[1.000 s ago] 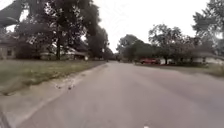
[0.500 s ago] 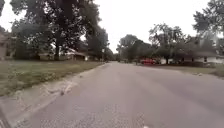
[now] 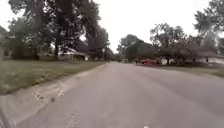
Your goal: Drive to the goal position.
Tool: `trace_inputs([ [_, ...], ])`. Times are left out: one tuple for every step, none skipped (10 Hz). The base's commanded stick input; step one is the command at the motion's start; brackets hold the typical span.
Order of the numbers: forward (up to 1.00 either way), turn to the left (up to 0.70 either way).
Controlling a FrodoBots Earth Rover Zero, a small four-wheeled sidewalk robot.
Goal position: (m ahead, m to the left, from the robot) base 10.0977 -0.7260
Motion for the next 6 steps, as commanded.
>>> trace_inputs([
  [0.7, 0.0],
  [0.7, 0.0],
  [0.7, 0.0],
  [0.7, 0.0],
  [0.7, 0.0],
  [0.7, 0.0],
])
